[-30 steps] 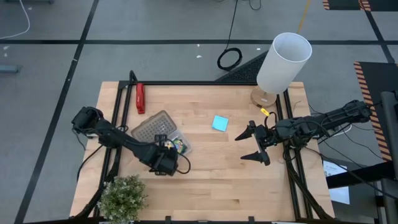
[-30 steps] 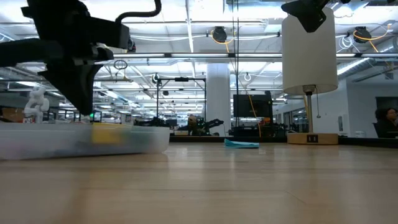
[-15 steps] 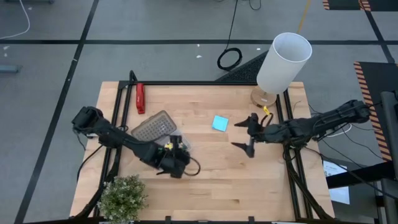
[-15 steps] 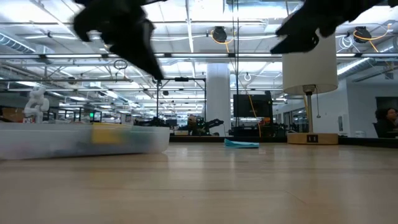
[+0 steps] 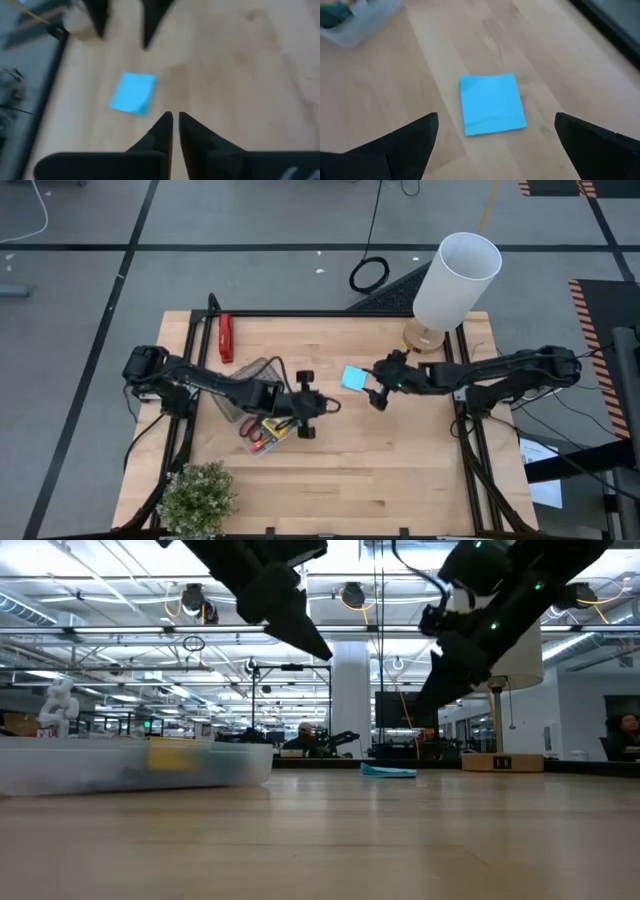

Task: Pack school essentials
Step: Put the blue sticky notes into the supply box

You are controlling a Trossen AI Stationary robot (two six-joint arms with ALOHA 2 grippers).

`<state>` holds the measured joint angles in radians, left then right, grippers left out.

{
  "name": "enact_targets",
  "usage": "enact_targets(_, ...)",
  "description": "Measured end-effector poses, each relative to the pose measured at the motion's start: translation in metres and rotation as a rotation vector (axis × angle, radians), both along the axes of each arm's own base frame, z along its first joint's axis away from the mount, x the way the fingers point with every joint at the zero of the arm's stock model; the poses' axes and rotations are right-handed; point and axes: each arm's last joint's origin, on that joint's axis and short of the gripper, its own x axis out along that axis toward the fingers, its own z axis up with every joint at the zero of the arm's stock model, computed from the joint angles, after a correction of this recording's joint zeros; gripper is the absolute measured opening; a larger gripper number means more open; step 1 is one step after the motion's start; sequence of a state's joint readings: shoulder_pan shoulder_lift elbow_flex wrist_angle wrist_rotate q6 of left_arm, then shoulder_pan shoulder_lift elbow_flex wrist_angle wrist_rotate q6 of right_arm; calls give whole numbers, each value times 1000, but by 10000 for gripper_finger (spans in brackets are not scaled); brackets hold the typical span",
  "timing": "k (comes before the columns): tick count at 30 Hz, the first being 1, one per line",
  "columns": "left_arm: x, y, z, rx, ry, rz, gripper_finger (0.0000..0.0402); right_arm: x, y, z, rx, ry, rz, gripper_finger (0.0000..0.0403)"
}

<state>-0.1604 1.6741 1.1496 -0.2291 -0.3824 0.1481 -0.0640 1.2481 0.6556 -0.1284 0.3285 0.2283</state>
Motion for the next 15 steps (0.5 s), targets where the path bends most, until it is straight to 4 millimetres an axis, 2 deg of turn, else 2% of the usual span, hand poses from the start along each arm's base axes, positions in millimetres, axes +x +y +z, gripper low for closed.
enact_targets(4, 6, 31, 8, 50, -44, 1, 60, 2, -15, -10, 135, 6, -50, 393)
enact_targets(6, 8, 48, 8, 20, -58, 5, 72, 3, -20, -12, 200, -5, -57, 393)
enact_targets(9, 14, 67, 3, -39, -93, 39, 81, 1, -29, -12, 206, -5, -68, 393)
enact_targets(11, 17, 74, -8, -54, -56, 47, 81, 0, -36, -12, 194, -9, -85, 393)
enact_targets(15, 25, 74, -33, -30, 14, 15, 73, -2, -51, -10, 199, -43, -94, 393)
